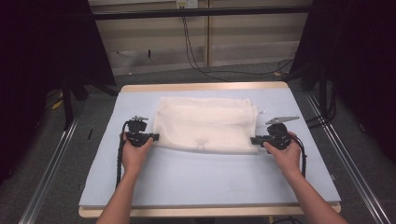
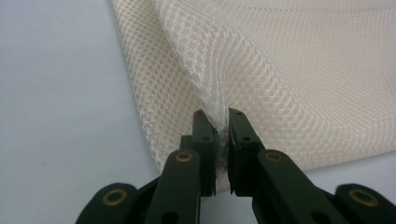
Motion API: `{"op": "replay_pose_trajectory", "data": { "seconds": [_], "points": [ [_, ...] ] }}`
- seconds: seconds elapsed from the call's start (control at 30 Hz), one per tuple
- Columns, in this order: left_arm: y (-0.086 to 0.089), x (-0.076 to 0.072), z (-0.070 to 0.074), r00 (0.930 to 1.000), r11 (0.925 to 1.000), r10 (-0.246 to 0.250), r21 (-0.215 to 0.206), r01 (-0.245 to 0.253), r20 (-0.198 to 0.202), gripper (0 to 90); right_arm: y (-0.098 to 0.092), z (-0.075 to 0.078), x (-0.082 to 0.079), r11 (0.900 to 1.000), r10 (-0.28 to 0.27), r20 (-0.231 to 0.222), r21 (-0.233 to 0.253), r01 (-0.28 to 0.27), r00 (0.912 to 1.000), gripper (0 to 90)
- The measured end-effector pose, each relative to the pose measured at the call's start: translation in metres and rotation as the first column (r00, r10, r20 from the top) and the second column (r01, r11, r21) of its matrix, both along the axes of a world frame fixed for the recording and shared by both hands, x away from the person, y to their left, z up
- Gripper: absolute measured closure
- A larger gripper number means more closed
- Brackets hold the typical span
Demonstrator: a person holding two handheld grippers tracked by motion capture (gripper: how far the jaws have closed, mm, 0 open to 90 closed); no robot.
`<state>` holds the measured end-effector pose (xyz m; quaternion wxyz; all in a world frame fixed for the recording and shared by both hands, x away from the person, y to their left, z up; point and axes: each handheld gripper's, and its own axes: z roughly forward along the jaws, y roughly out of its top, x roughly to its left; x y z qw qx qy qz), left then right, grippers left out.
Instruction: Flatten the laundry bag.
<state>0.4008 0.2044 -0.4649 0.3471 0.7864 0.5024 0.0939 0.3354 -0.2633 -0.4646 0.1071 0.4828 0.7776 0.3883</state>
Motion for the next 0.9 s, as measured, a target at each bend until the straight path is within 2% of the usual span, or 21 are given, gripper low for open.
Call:
{"op": "replay_pose_trajectory", "data": {
  "seconds": [0.1, 0.23, 0.33, 0.4, 0.53, 0.63, 0.67, 0.8, 0.9],
  "points": [
    [-0.001, 0.003, 0.0, 1.0, 1.0, 0.004, -0.001, -0.004, 0.0, 83.5, -0.002, -0.001, 0.005, 1.0, -0.008, 0.006, -0.003, 0.008, 1.0, 84.6],
    [-0.001, 0.009, -0.002, 0.9999, 0.9999, 0.011, -0.013, -0.011, -0.006, 83.5, -0.005, -0.003, 0.02, 0.999, -0.032, 0.009, 0.002, 0.032, 0.9994, 84.7],
    [-0.001, 0.012, 0.0, 0.9999, 0.9999, 0.012, -0.005, -0.012, -0.001, 83.4, -0.005, -0.004, 0.028, 0.999, -0.042, 0.017, 0.002, 0.042, 0.999, 84.6],
    [0.0, 0.015, 0.001, 1.0, 1.0, 0.006, 0.004, -0.006, -0.005, 83.3, -0.004, -0.004, 0.031, 0.999, -0.048, 0.007, 0.008, 0.048, 0.9988, 84.4],
    [-0.001, 0.018, 0.002, 0.9998, 0.9998, 0.018, -0.006, -0.018, 0.002, 83.4, -0.006, -0.006, 0.037, 0.998, -0.061, -0.006, 0.017, 0.061, 0.9981, 84.5],
    [-0.002, 0.018, 0.001, 0.9996, 0.9996, 0.027, -0.01, -0.027, -0.001, 83.3, -0.004, -0.004, 0.041, 0.998, -0.067, 0.006, 0.003, 0.067, 0.9977, 84.5],
    [-0.001, 0.017, 0.002, 0.9998, 0.9999, 0.016, -0.002, -0.016, -0.008, 83.3, -0.003, -0.003, 0.042, 0.998, -0.066, 0.002, -0.007, 0.066, 0.9978, 84.5],
    [0.001, 0.013, 0.006, 0.9999, 0.9998, 0.007, -0.021, -0.007, -0.013, 83.3, -0.006, -0.003, 0.042, 0.998, -0.069, -0.002, 0.011, 0.069, 0.9976, 84.7],
    [0.001, 0.01, 0.009, 0.9998, 0.9997, 0.006, -0.025, -0.006, -0.017, 83.4, -0.005, -0.001, 0.046, 0.998, -0.07, 0.004, 0.004, 0.07, 0.9975, 84.8]
  ]
}}
